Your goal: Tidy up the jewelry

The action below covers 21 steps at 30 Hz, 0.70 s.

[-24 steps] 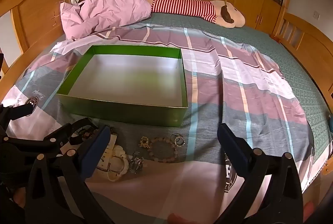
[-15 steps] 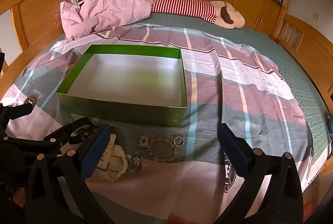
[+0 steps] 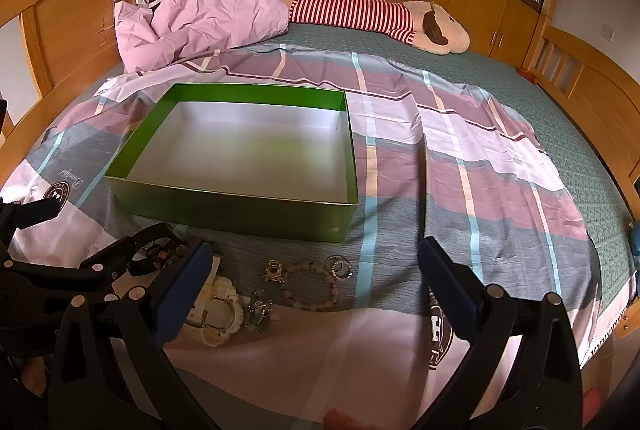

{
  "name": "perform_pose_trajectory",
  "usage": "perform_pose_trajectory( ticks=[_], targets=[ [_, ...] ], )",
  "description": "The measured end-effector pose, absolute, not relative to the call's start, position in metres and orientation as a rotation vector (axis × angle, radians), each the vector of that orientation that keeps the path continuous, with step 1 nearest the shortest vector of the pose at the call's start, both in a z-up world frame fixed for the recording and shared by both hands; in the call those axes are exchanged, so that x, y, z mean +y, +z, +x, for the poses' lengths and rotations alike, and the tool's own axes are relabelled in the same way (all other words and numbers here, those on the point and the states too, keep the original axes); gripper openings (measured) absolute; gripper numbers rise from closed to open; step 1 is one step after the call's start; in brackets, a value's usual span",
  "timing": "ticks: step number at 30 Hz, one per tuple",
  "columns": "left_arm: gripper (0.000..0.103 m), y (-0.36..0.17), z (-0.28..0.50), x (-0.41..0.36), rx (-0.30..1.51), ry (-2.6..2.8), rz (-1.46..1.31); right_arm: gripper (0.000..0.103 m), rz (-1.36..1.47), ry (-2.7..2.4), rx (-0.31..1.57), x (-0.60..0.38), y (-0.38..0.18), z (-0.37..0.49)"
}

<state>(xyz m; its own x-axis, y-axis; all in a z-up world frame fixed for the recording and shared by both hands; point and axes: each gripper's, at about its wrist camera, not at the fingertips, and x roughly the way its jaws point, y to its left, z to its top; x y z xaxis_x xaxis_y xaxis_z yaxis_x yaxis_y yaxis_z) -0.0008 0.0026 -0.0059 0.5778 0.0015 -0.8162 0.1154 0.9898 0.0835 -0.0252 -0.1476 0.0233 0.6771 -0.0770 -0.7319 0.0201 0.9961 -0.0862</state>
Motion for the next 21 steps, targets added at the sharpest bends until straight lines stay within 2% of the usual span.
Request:
perform_pose_trajectory(
  ticks=[21],
  targets=[
    [0.099, -0.0092, -0.0011, 0.0025, 0.962, -0.061, 0.138, 0.100, -0.077, -0.055, 0.828, -0.1495, 0.0155, -0.0240]
  ],
)
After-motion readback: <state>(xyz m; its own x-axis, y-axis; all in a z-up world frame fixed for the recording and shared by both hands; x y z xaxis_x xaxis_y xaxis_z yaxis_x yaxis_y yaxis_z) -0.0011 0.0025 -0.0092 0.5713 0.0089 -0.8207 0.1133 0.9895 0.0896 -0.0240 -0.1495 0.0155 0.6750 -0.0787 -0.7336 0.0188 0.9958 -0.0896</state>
